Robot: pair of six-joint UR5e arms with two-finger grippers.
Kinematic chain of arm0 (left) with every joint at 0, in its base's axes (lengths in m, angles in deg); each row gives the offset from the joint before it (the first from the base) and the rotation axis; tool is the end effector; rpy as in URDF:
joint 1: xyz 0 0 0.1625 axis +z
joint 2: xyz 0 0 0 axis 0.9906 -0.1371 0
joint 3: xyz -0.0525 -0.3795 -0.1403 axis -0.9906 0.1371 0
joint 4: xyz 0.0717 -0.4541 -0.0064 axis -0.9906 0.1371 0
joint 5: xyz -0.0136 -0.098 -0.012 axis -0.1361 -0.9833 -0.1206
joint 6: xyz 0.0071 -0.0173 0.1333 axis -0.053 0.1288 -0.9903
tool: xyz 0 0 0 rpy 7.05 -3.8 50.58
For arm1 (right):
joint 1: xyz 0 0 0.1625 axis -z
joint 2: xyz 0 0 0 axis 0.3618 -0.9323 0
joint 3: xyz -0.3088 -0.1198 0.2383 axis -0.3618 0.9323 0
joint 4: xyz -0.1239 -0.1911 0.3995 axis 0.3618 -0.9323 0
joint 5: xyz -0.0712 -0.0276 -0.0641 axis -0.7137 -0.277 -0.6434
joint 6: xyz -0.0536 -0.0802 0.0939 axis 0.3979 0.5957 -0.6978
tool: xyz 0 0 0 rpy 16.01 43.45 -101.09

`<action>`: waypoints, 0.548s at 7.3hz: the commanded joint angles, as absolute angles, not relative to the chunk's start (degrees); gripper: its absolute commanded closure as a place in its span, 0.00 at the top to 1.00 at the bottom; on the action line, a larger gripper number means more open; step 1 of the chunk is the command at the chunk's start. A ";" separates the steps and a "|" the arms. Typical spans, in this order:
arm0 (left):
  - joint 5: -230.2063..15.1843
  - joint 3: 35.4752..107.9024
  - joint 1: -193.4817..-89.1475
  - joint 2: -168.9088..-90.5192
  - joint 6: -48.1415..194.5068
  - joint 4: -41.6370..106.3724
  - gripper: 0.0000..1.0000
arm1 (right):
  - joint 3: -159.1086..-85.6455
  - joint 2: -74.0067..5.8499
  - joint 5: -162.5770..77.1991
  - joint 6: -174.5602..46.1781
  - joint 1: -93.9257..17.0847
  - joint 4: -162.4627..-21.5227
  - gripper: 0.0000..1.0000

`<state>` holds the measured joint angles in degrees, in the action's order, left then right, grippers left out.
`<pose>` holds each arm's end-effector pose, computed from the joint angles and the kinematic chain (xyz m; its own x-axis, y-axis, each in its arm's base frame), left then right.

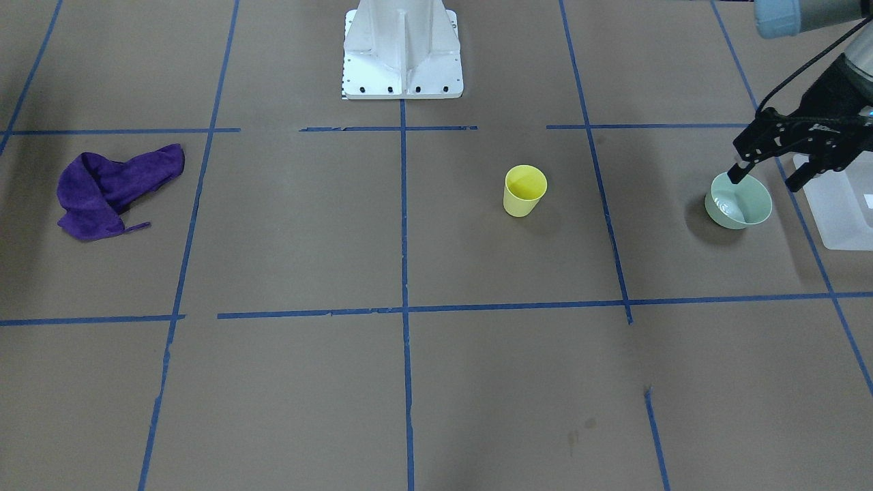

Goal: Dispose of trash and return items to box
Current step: 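Move the left gripper forward toward the yellow cup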

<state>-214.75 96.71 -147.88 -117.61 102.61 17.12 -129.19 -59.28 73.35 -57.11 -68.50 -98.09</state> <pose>0.1872 -0.5352 0.3292 0.5846 0.0639 -0.8088 0.1596 0.9683 0.1919 0.0289 -0.5189 0.5987 0.6464 0.0038 0.7630 -0.1023 0.9914 0.0817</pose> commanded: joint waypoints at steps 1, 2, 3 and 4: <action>-207.48 97.88 -136.75 -118.55 118.06 22.85 1.00 | -128.96 -59.45 73.68 -57.18 -68.44 -97.86 1.00; -202.74 97.79 -131.83 -120.21 123.00 23.14 1.00 | -128.88 -59.46 73.68 -57.36 -68.44 -97.86 1.00; -199.56 97.44 -127.51 -121.71 126.88 23.14 1.00 | -128.79 -59.46 73.68 -57.36 -68.44 -97.95 1.00; -196.66 97.53 -124.16 -122.16 129.18 23.14 1.00 | -128.79 -59.46 73.68 -57.36 -68.44 -97.95 1.00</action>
